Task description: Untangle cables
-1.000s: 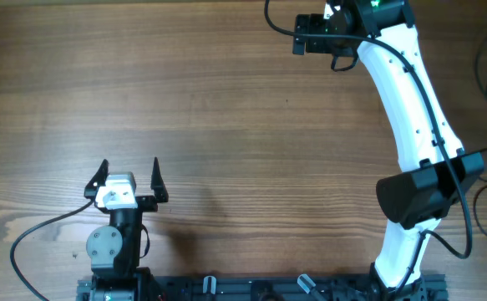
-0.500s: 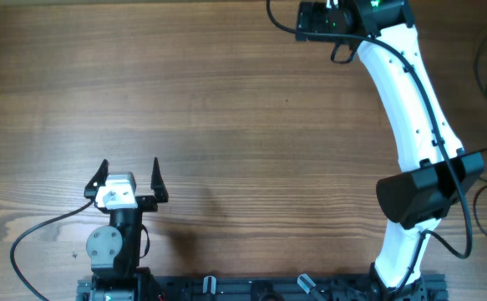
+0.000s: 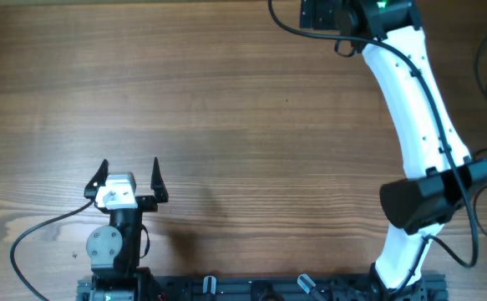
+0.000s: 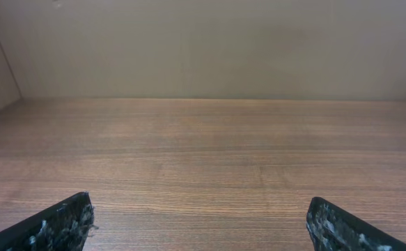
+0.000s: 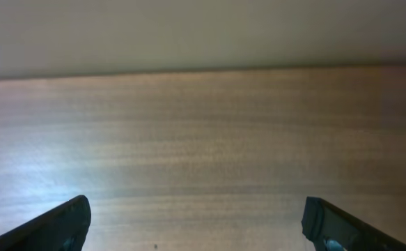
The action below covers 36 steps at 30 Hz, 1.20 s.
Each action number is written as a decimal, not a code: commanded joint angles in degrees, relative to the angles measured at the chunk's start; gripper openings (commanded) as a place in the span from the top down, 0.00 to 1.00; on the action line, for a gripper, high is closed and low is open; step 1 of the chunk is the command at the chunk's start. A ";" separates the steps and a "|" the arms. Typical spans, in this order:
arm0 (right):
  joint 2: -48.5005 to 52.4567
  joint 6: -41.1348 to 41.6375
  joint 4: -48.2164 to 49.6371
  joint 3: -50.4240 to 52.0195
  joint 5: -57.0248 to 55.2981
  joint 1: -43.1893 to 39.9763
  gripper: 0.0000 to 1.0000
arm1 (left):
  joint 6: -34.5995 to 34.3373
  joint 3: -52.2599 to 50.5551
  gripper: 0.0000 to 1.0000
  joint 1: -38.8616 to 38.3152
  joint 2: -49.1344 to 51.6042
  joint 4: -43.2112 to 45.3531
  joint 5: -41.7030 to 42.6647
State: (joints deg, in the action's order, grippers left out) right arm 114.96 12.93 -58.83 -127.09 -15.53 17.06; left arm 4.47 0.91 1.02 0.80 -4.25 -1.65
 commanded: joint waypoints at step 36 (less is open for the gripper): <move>-59.52 -0.92 52.00 81.79 8.13 -7.34 0.00 | 1.11 -0.59 0.00 -0.26 -0.52 0.22 -0.13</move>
State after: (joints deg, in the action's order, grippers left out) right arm 60.99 12.47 -10.13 -51.90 -8.75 9.91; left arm 4.49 0.91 1.02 0.80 -4.25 -1.65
